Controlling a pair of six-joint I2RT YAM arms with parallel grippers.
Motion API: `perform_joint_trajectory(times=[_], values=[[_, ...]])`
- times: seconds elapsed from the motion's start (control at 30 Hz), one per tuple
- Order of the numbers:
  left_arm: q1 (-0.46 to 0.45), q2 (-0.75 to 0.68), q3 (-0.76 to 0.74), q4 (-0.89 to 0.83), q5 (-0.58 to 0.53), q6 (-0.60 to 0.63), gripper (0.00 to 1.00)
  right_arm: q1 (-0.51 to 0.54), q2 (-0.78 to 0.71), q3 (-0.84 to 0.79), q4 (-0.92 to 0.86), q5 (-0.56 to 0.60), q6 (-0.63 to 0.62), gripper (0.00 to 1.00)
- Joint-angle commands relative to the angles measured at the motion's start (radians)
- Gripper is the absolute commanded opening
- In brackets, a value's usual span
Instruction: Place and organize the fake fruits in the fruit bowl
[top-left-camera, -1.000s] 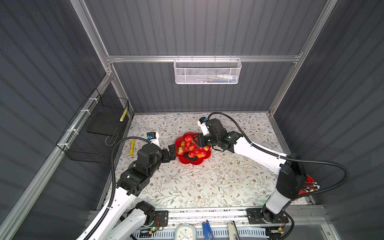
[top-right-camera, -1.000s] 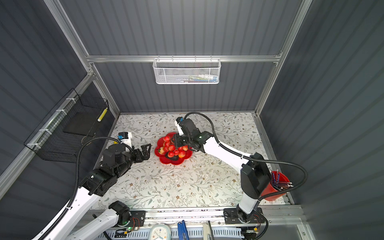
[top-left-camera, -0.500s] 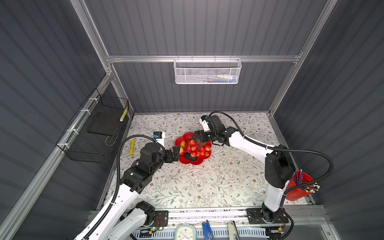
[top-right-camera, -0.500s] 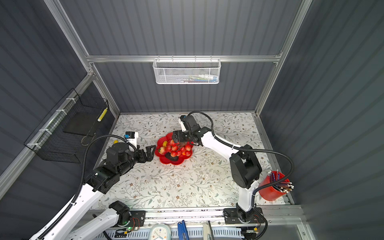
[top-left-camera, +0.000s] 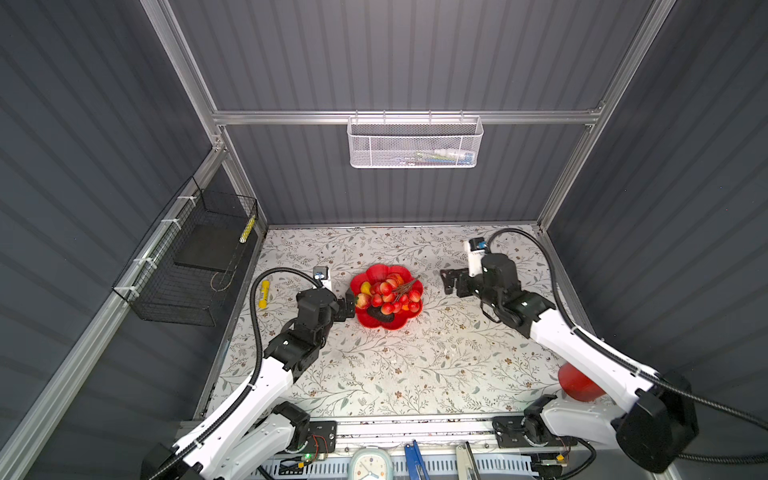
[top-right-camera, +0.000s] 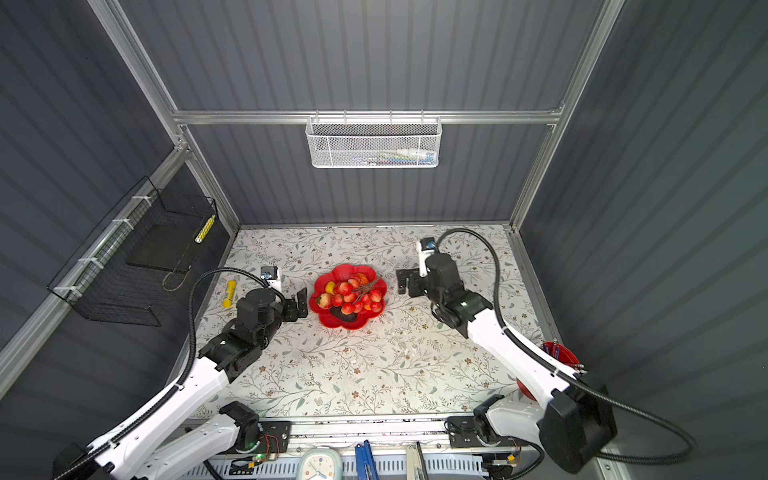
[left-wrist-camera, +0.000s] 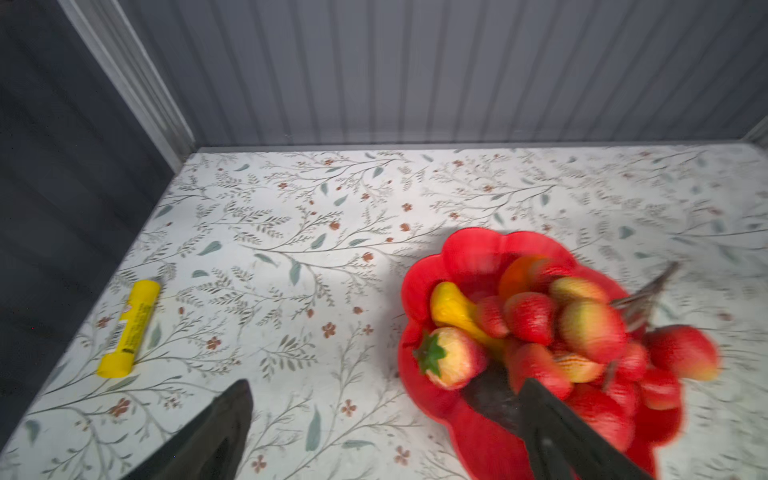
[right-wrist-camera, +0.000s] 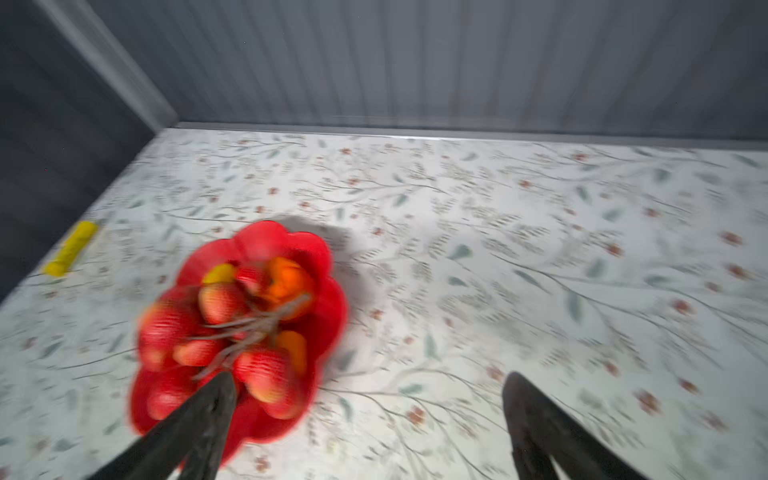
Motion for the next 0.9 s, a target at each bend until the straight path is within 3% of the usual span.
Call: perform_joint_trajectory(times=[0.0, 0.1, 0.2, 0.33, 0.4, 0.47, 0.53, 0.6, 0.63, 0.7, 0.73, 0.8, 0.87], values=[[0.025, 0.045, -0.108, 0.322, -0.185, 0.178, 1.0, -0.115, -0.126, -0.184, 0.109, 0.185, -0.049, 0.99], [0.125, 0.13, -0.198, 0.514, -0.146, 0.223, 1.0, -0.21, -0.221, -0.34, 0.243, 0.237, -0.094, 0.99], [0.295, 0.245, -0.23, 0.587, 0.016, 0.159, 1.0, -0.27, -0.217, -0.457, 0.452, 0.26, -0.143, 0.99], [0.363, 0.445, -0.257, 0.795, 0.079, 0.14, 1.0, -0.343, -0.059, -0.564, 0.81, 0.199, -0.185, 0.99], [0.368, 0.498, -0.221, 0.803, 0.102, 0.158, 1.0, -0.378, 0.07, -0.59, 1.003, 0.16, -0.196, 0.99], [0.381, 0.586, -0.221, 0.961, 0.104, 0.191, 1.0, -0.403, 0.153, -0.575, 1.102, 0.075, -0.216, 0.99], [0.404, 0.601, -0.136, 0.797, 0.178, 0.168, 1.0, -0.424, 0.236, -0.529, 1.07, -0.012, -0.22, 0.99], [0.412, 0.668, -0.14, 0.89, 0.216, 0.151, 1.0, -0.424, 0.362, -0.556, 1.269, -0.048, -0.245, 0.99], [0.415, 0.731, -0.16, 0.998, 0.228, 0.155, 1.0, -0.421, 0.371, -0.564, 1.29, -0.036, -0.247, 0.99], [0.42, 0.806, -0.181, 1.122, 0.212, 0.157, 1.0, -0.422, 0.305, -0.526, 1.107, -0.038, -0.232, 0.99], [0.424, 0.761, -0.155, 0.984, 0.23, 0.137, 1.0, -0.422, 0.333, -0.518, 1.144, -0.029, -0.233, 0.99], [0.426, 0.801, -0.145, 1.049, 0.221, 0.146, 1.0, -0.422, 0.346, -0.523, 1.168, -0.012, -0.229, 0.99], [0.427, 0.778, -0.115, 0.933, 0.192, 0.119, 1.0, -0.423, 0.326, -0.51, 1.114, -0.012, -0.224, 0.99]])
